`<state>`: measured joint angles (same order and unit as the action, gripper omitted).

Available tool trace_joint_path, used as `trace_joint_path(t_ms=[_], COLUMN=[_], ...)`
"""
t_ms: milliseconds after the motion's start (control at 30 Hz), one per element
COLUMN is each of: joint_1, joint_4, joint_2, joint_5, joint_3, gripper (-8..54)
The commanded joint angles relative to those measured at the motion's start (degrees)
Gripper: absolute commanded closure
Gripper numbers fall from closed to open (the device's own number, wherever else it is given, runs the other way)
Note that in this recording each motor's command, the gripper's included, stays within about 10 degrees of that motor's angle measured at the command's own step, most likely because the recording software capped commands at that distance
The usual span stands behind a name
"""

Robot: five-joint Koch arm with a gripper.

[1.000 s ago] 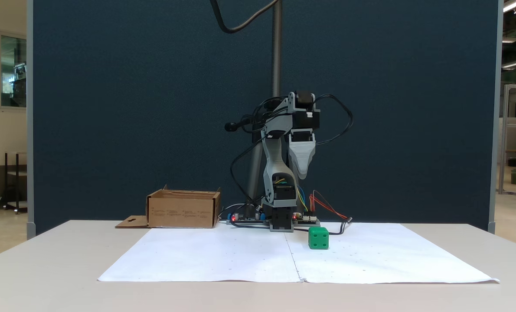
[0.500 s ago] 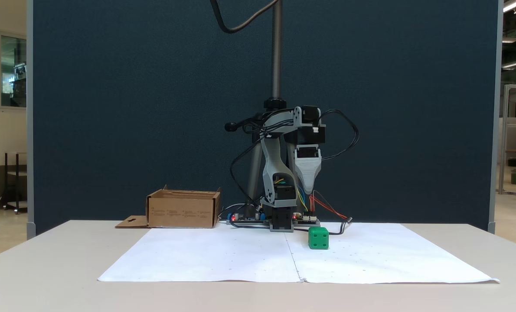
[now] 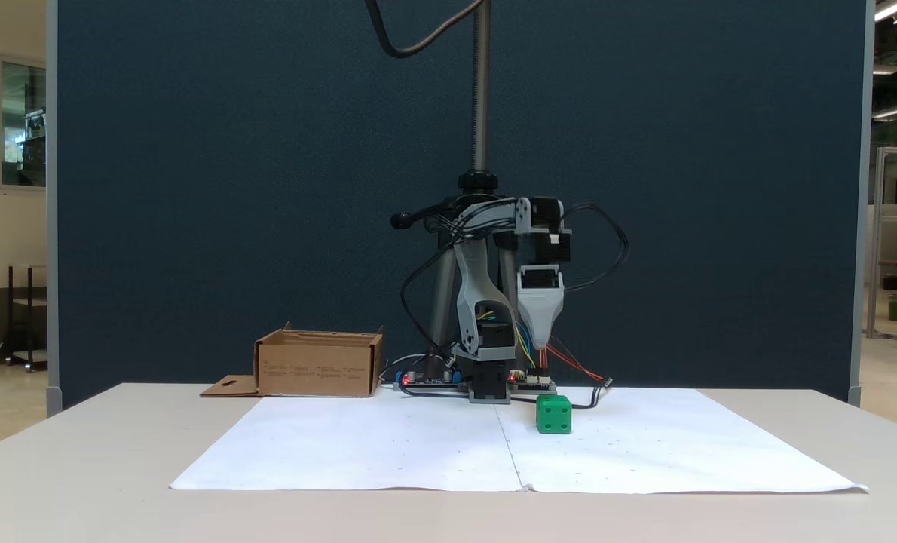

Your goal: Grasp a green dice and put it in the bin.

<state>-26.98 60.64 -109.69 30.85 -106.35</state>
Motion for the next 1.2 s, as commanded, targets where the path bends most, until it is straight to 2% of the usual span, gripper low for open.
trace_joint_path(t_ms=[0,1167], joint_1=[-0.97,-2.64], joint_4=[-2.64,-14.68], joint_2=[-0.35,1.67], joint_5=[4.66,4.66], joint_3=[0.18,-9.93], gripper=[2.5,2.4])
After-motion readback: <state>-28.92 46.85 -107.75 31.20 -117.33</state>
